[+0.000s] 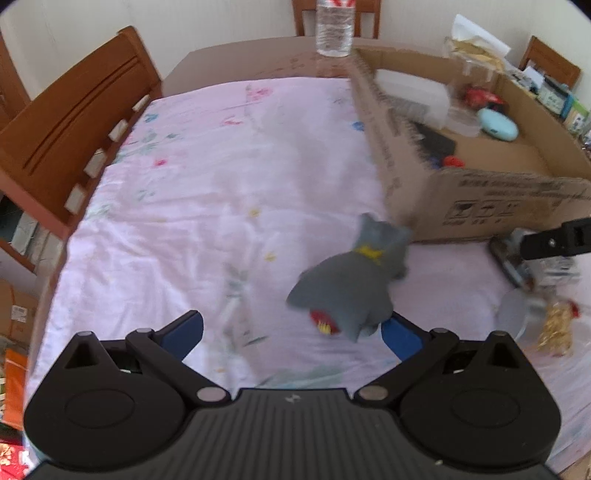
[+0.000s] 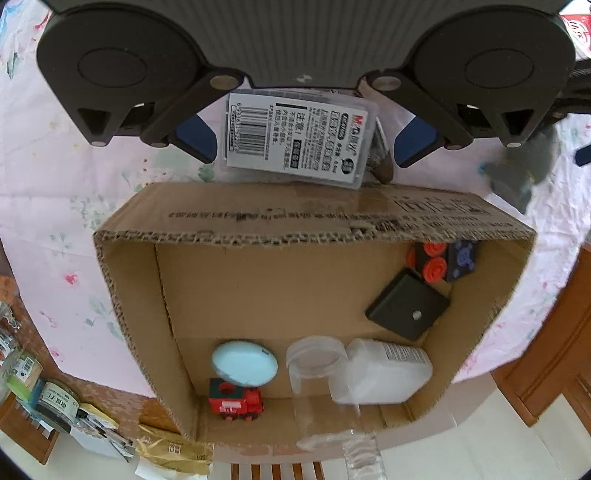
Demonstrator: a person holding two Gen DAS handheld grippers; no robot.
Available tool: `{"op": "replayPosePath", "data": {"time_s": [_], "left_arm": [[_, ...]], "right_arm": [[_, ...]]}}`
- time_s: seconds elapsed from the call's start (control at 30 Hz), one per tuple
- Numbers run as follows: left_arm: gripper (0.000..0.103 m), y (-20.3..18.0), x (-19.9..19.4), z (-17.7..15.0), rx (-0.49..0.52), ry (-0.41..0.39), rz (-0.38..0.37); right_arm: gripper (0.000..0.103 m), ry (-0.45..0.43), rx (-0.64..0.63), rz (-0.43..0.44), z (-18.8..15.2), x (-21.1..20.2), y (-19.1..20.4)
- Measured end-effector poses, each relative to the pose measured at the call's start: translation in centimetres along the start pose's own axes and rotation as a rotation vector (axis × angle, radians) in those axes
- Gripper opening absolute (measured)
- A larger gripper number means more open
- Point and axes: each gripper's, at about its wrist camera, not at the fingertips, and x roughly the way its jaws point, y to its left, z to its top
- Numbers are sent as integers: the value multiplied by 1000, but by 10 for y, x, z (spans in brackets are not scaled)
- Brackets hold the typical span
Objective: Organize rigid objects
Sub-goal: 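Grasp the grey plush elephant with the left tool while the right tool grasps the card pack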
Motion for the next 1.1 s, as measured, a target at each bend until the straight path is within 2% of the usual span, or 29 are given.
{"op": "replayPosePath", "data": {"time_s": [0.3,0.43,0.57,0.77,1.03,1.1], "left_arm": [[102,25,11,4,-27,11,61],[102,25,15,7,-24,12,60],[102,19,12,6,-16,16,27],[102,-3,1,-1,8,0,-79],[102,-12,20,-3,-67,8,-82],[103,-18,22,-3,-42,-2,-50]], "right_arm": [[103,15,23,-62,-10,1,-25],[103,11,60,-82,-14,-1,-45],[103,22,22,-158,-17,4,-56],[103,-9,-44,-129,-21,2,-59],[103,-26,-47,-126,-20,3,-57],[103,-47,-51,-125,-25,1,-56]]}}
